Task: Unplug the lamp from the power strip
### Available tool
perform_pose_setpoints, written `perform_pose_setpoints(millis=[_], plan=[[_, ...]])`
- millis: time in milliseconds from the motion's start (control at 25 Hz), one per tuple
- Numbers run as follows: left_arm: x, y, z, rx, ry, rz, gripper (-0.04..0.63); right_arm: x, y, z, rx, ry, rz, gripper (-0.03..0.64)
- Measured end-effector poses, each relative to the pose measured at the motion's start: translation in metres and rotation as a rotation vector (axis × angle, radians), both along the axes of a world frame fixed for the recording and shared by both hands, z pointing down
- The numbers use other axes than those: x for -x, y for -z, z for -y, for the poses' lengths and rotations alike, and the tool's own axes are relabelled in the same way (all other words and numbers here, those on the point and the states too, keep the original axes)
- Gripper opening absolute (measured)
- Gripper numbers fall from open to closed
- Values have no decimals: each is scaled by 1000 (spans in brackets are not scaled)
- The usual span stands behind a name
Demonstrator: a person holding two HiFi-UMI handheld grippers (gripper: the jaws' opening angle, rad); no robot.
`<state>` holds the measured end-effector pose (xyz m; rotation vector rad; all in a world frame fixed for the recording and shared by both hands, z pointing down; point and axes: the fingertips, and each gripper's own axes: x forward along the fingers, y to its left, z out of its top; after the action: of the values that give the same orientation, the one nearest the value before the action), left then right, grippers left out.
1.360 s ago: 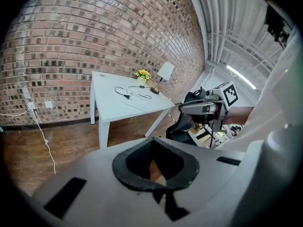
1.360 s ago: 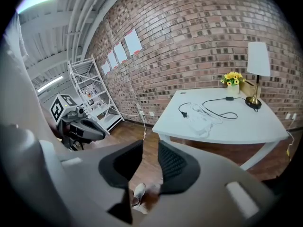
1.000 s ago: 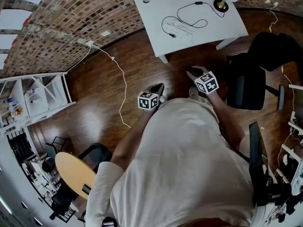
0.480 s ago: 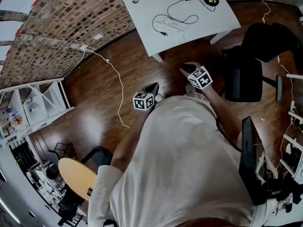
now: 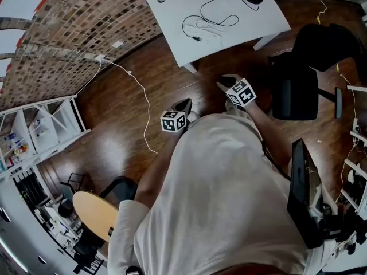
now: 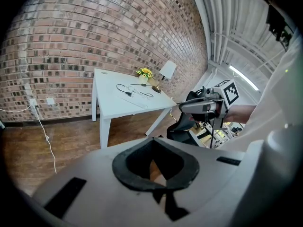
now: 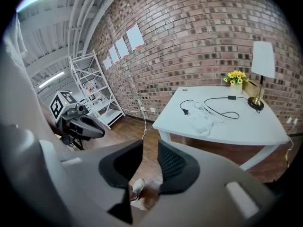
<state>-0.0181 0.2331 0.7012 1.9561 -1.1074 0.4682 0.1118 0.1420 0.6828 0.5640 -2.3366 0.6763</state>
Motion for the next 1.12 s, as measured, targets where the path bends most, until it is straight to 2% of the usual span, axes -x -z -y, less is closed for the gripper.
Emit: perform_pose_setpoints(millis=[1120], plan=[[-7, -2, 0, 6, -17, 9, 3, -15, 0, 6, -8, -31, -10, 89]])
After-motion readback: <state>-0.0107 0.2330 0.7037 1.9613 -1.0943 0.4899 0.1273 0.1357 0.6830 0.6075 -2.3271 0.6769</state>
